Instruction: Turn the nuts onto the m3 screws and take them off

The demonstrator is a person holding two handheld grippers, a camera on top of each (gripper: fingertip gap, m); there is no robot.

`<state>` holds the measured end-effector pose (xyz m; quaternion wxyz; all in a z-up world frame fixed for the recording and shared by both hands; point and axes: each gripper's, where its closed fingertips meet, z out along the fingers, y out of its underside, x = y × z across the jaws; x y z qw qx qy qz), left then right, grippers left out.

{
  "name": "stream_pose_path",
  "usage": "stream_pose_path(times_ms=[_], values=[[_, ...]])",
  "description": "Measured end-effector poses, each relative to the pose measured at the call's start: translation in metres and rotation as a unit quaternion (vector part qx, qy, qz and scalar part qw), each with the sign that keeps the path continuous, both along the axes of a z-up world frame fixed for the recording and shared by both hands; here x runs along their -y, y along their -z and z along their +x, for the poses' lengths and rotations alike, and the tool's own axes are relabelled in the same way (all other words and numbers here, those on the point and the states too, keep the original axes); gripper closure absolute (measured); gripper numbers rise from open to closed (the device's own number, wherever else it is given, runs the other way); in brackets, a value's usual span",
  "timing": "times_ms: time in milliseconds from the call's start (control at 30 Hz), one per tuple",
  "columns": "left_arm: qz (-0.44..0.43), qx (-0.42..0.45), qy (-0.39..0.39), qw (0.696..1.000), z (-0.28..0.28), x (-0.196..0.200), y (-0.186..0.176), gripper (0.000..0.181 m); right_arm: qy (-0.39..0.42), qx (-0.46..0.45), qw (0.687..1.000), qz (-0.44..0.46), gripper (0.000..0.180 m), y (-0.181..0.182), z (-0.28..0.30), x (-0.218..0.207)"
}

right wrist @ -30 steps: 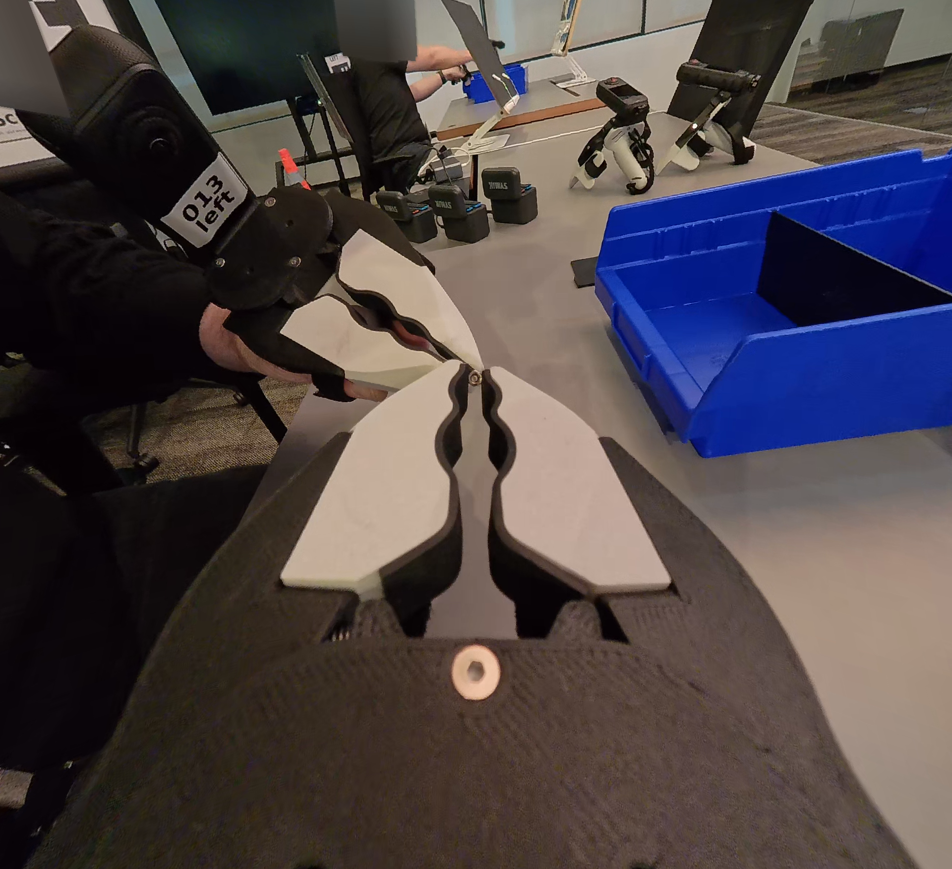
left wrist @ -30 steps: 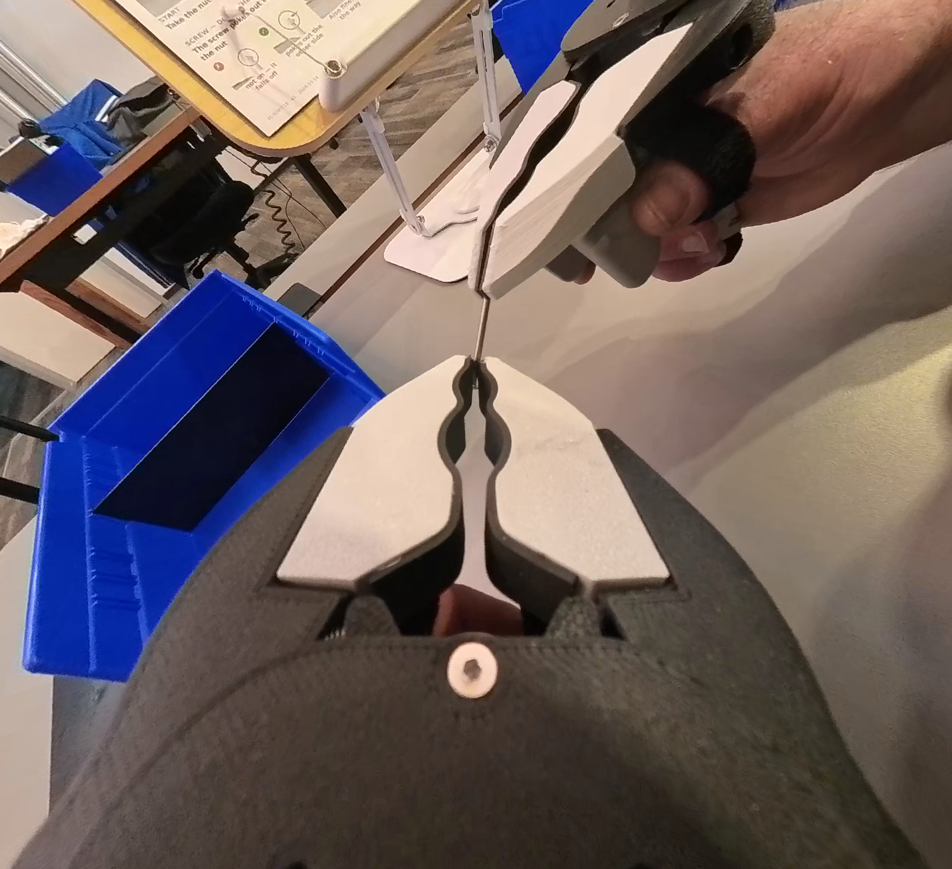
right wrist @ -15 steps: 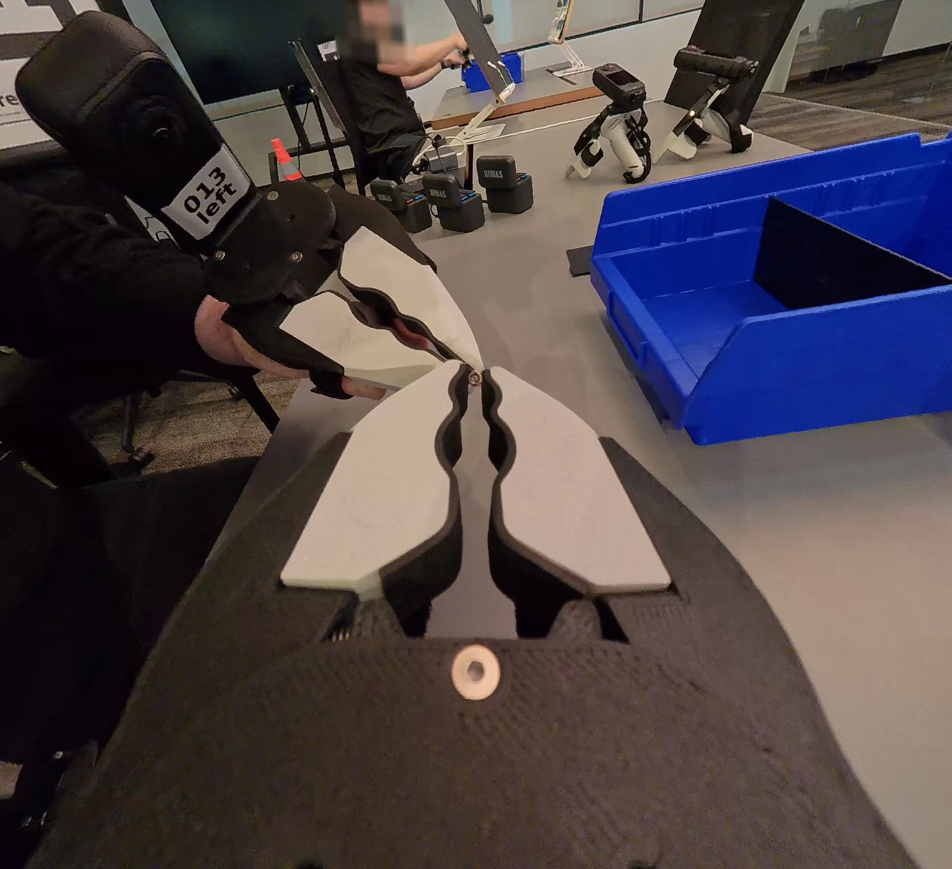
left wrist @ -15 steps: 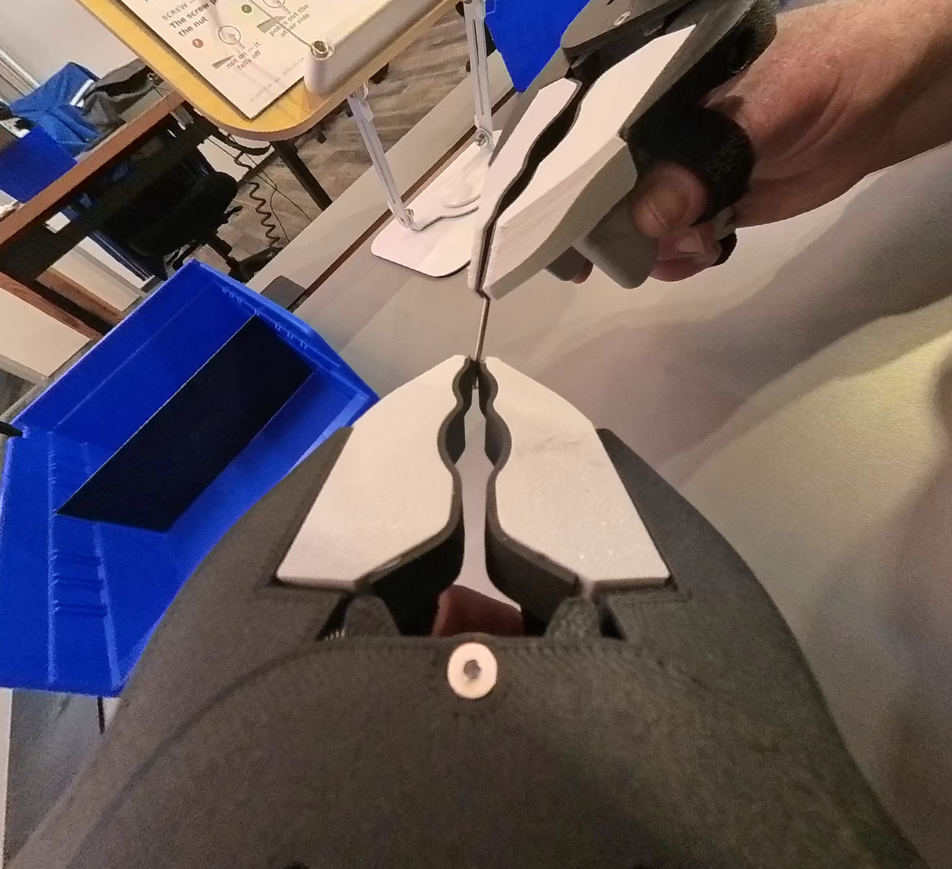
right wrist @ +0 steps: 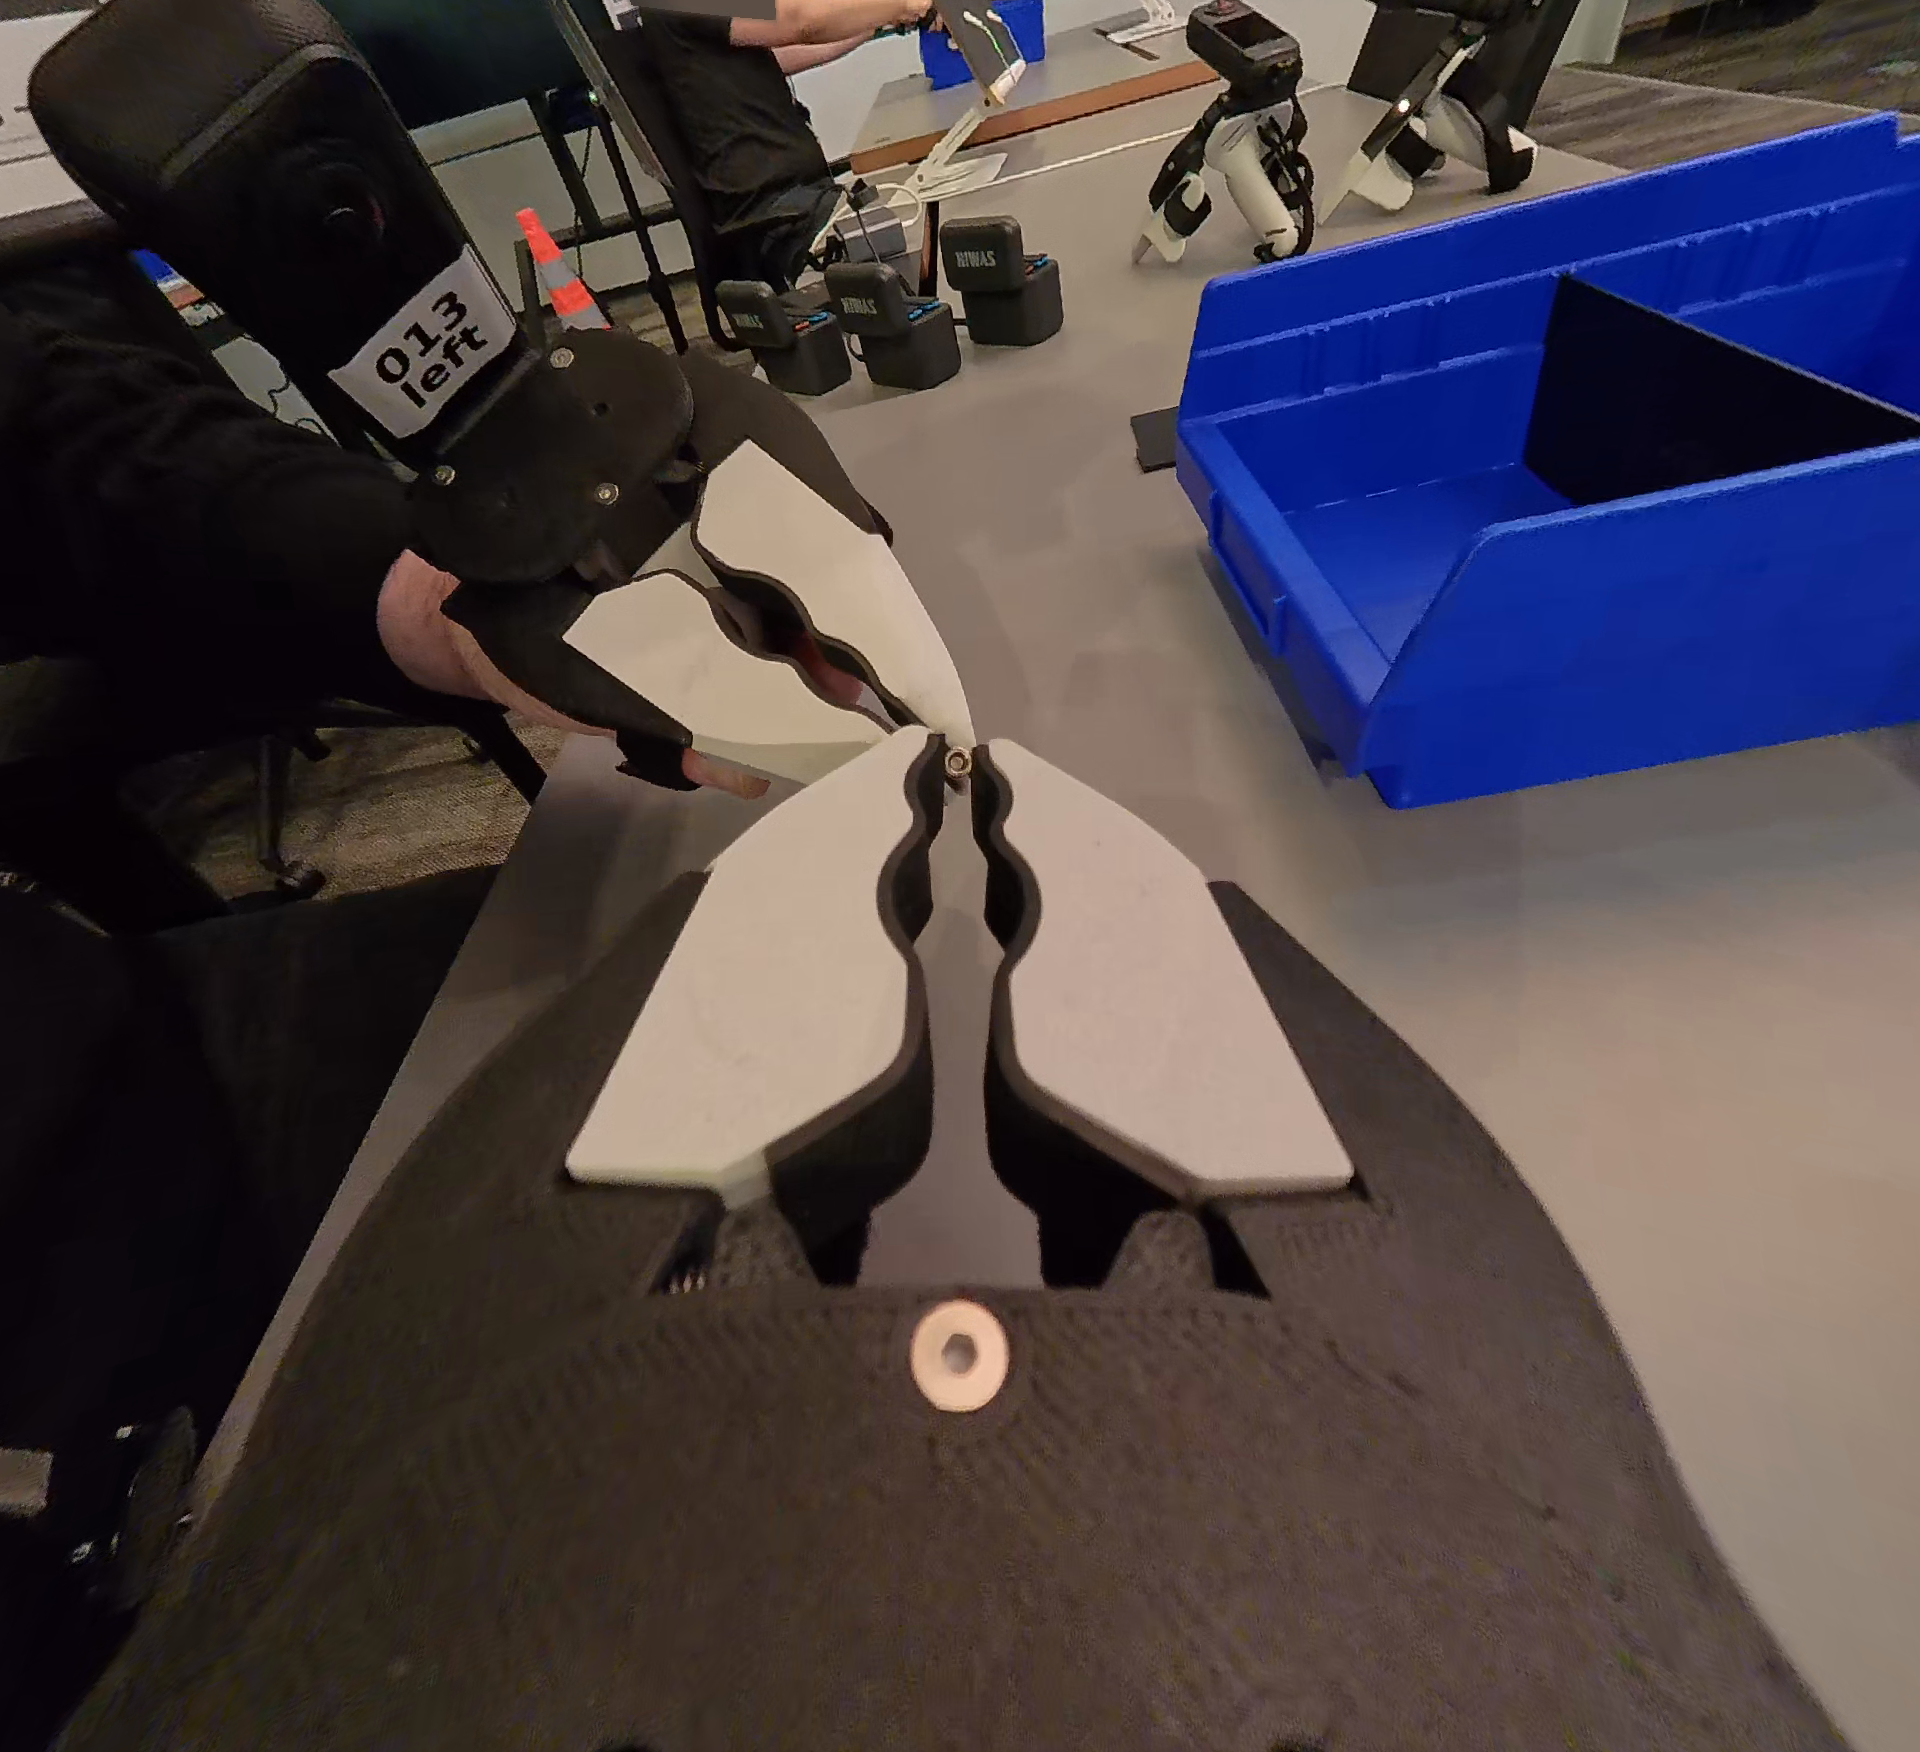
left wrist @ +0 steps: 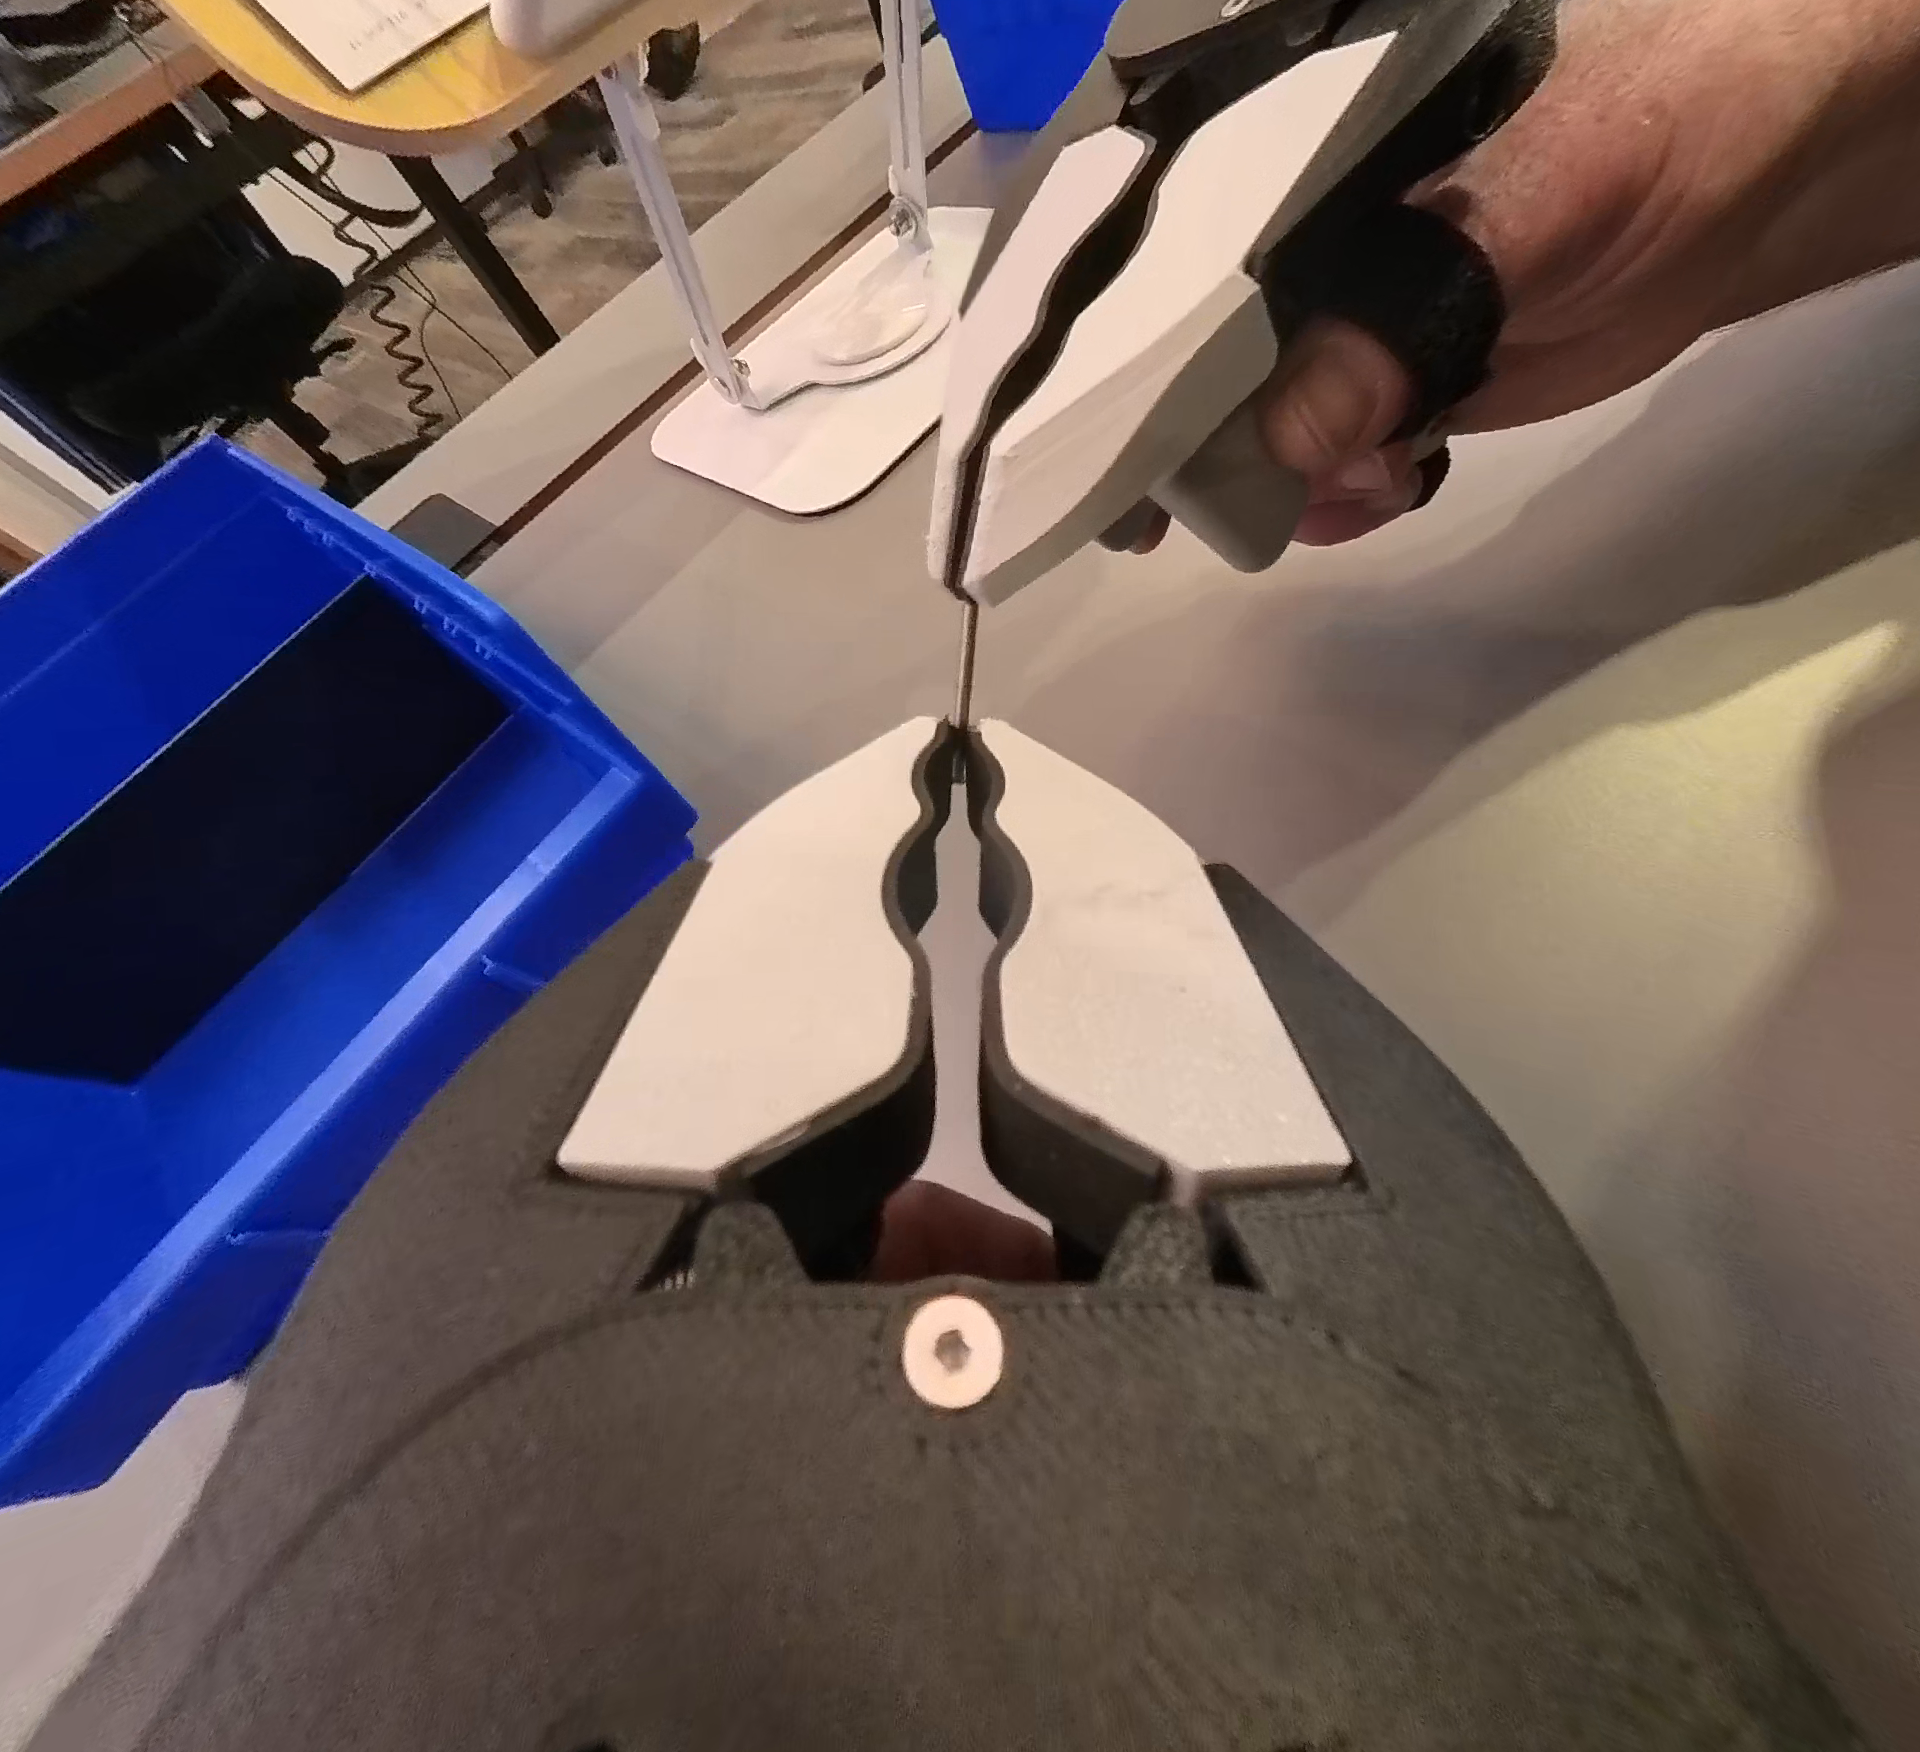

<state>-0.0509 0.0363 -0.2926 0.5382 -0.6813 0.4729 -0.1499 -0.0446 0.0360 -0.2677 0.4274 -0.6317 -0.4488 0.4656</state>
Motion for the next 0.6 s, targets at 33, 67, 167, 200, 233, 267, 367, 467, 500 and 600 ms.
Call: stream_pose_path(times_ms=[33, 67, 167, 200, 233, 267, 367, 467, 500, 600], values=[[-0.001, 0.001, 0.0, 1.0, 0.0001, -0.0004, 0.0004, 0.18, 0.0, 0.0, 1.0, -0.001, 0.175, 0.0005, -0.0001, -0.0004], [-0.003, 0.001, 0.001, 1.0, 0.0002, -0.0004, 0.0011, 0.179, 0.0, 0.001, 1.0, -0.002, 0.175, 0.0009, -0.0001, -0.0009], [-0.006, 0.001, 0.0, 1.0, 0.0001, -0.0011, 0.0029, 0.179, -0.001, 0.002, 1.0, -0.003, 0.175, 0.0026, -0.0005, -0.0013], [-0.008, 0.0, 0.0, 1.0, 0.0001, -0.001, 0.0037, 0.179, -0.001, 0.002, 1.0, -0.004, 0.175, 0.0032, -0.0005, -0.0013], [-0.009, 0.0, 0.0, 1.0, 0.0001, -0.0011, 0.0043, 0.179, -0.002, 0.003, 1.0, -0.005, 0.175, 0.0038, -0.0007, -0.0013], [-0.01, 0.001, 0.001, 1.0, 0.0002, -0.001, 0.0049, 0.179, -0.001, 0.003, 1.0, -0.005, 0.175, 0.0043, -0.0006, -0.0014], [-0.013, 0.002, 0.002, 1.0, 0.0008, -0.0012, 0.0061, 0.179, -0.001, 0.003, 1.0, -0.006, 0.175, 0.005, -0.0007, -0.0015], [-0.015, 0.001, 0.003, 1.0, 0.0018, -0.0009, 0.0076, 0.178, -0.004, 0.003, 1.0, -0.007, 0.175, 0.0055, -0.0013, -0.0006], [-0.016, 0.0, 0.004, 1.0, 0.0022, -0.0007, 0.008, 0.178, -0.005, 0.004, 1.0, -0.008, 0.175, 0.0058, -0.0016, 0.0], [-0.015, -0.002, 0.004, 1.0, 0.0033, -0.0007, 0.0092, 0.176, -0.011, 0.004, 1.0, -0.009, 0.175, 0.0064, -0.0035, 0.0024]])
